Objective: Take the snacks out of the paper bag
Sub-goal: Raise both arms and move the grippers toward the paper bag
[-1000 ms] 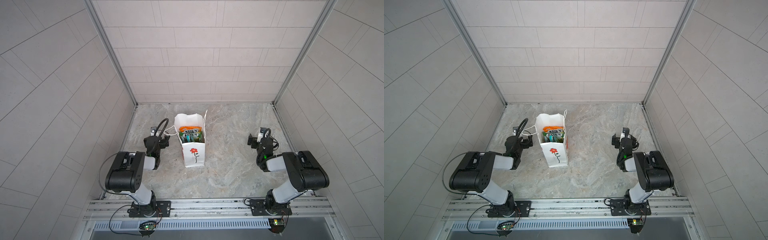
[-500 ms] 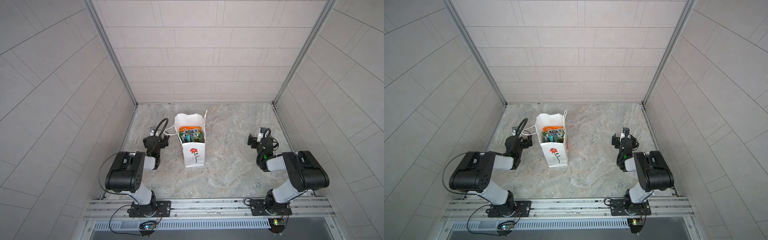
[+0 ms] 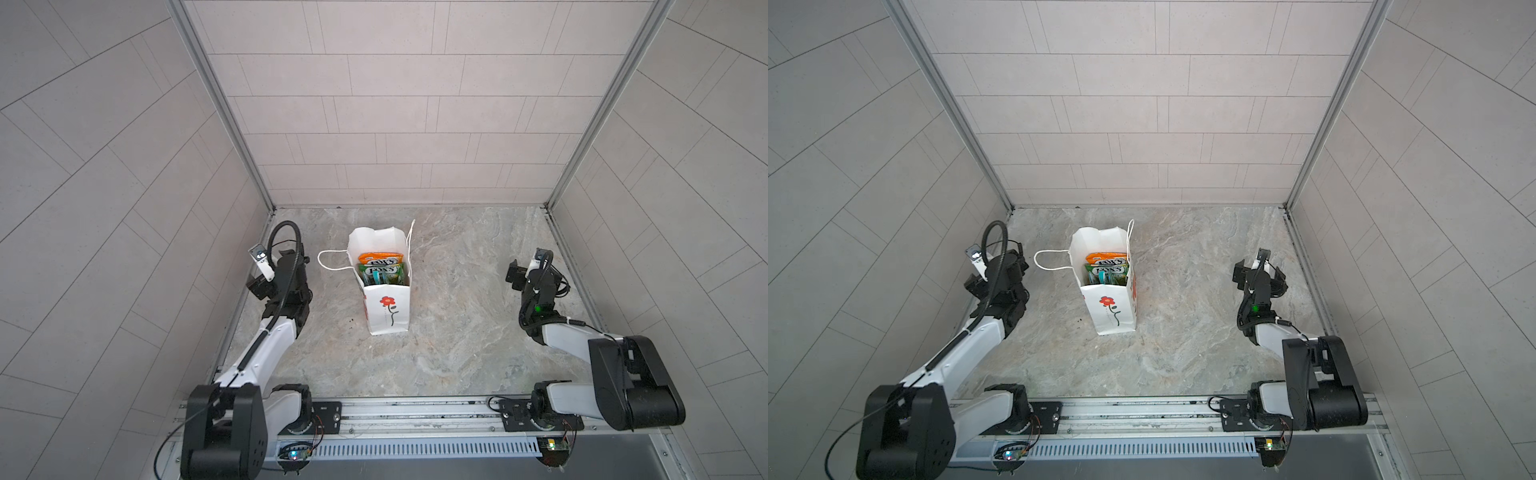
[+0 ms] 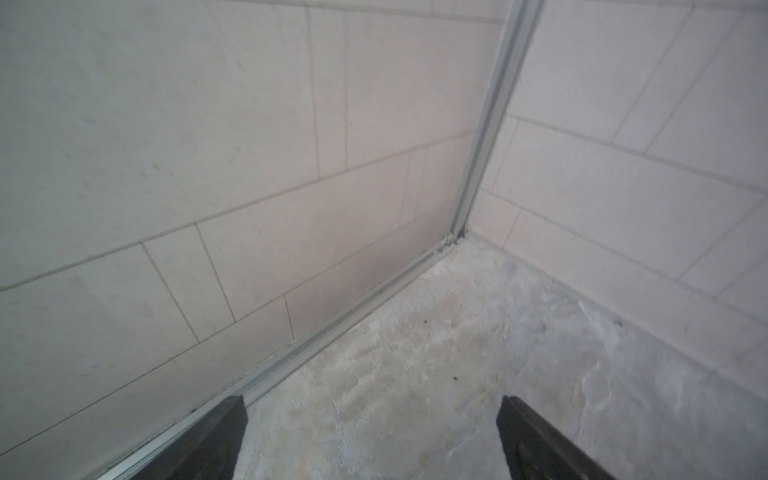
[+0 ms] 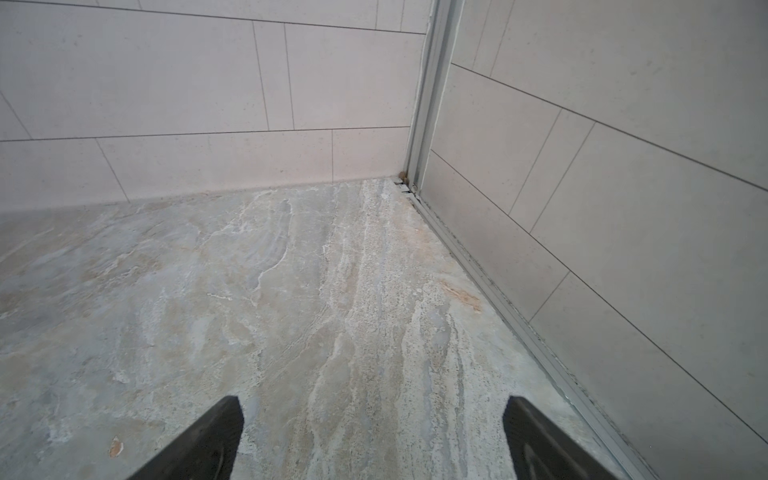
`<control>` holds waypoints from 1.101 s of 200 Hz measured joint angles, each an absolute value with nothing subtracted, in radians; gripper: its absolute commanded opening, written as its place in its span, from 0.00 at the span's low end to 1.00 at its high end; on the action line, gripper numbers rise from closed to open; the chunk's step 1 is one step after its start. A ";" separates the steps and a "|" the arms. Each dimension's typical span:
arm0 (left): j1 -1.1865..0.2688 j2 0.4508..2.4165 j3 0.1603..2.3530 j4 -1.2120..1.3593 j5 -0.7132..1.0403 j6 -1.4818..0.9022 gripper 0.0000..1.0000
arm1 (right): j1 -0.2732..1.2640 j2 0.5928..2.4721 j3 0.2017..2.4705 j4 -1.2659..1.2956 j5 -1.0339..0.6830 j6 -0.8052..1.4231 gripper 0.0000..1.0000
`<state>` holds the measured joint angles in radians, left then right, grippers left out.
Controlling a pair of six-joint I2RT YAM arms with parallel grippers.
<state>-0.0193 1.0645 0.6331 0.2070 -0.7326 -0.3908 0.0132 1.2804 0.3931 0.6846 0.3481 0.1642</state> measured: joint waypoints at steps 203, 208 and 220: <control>-0.020 0.952 1.017 -0.400 0.369 -0.659 0.64 | 0.015 1.150 0.654 0.165 -0.127 0.410 0.99; -0.020 0.954 1.017 -0.405 0.377 -0.658 0.63 | 0.015 1.150 0.655 0.163 -0.128 0.410 0.99; -0.020 0.960 1.022 -0.420 0.396 -0.659 0.58 | 0.015 1.151 0.655 0.158 -0.131 0.410 0.99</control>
